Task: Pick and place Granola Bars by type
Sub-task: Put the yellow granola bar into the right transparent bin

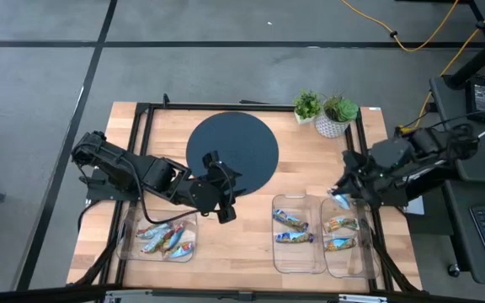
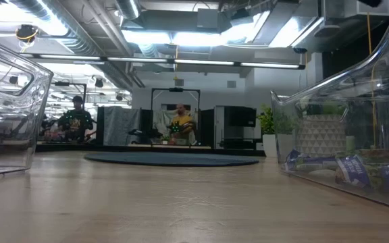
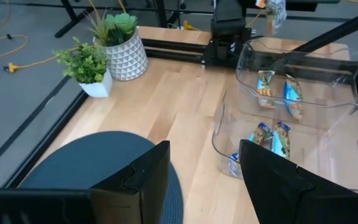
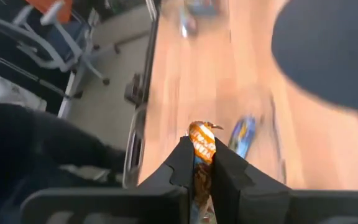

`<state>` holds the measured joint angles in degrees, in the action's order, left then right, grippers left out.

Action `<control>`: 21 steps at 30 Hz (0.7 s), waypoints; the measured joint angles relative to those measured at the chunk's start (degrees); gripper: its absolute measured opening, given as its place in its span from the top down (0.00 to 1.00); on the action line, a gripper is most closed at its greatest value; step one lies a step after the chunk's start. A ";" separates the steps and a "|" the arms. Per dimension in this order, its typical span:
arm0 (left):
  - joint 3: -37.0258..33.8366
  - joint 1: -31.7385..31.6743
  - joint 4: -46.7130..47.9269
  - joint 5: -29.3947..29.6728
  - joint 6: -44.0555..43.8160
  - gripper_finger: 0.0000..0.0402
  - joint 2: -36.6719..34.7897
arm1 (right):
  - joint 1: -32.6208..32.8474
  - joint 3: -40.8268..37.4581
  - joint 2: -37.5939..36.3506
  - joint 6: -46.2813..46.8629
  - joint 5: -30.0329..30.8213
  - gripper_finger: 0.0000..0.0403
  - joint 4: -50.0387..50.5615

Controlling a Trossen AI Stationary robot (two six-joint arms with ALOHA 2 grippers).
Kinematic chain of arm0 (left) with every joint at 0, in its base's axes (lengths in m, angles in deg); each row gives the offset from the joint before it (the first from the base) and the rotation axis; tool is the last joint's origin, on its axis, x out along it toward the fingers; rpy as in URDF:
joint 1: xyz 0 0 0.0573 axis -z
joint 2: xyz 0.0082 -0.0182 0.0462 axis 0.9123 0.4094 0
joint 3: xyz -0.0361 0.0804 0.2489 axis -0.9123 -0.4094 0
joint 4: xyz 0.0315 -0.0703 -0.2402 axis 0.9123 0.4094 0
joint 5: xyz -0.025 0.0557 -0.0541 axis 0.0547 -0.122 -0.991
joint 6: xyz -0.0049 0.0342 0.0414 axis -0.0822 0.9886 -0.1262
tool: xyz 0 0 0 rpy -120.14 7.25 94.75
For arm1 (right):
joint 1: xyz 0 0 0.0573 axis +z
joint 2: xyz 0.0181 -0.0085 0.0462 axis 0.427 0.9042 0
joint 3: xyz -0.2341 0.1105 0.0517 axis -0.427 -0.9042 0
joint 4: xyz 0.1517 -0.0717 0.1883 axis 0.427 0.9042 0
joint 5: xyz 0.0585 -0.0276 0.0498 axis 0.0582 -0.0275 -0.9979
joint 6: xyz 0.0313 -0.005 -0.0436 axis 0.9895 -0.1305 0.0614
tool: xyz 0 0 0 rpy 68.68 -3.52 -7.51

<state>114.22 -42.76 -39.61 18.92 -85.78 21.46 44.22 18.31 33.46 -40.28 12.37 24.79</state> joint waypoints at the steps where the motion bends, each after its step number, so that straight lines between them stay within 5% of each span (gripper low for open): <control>1: 0.00 -0.15 0.00 -0.34 0.02 0.54 0.00 | 1.28 0.00 0.02 1.74 0.40 0.92 1.27; 14: -0.04 -0.30 0.00 -0.68 -0.05 0.54 0.07 | 18.98 -0.37 6.15 28.93 10.28 0.92 19.36; 21: -0.13 -0.30 0.11 -0.54 -0.07 0.54 0.35 | 26.81 -13.75 8.50 35.55 8.49 0.92 11.74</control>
<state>114.09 -43.07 -39.50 18.38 -85.86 21.81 71.03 4.56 41.96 -4.73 20.86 36.53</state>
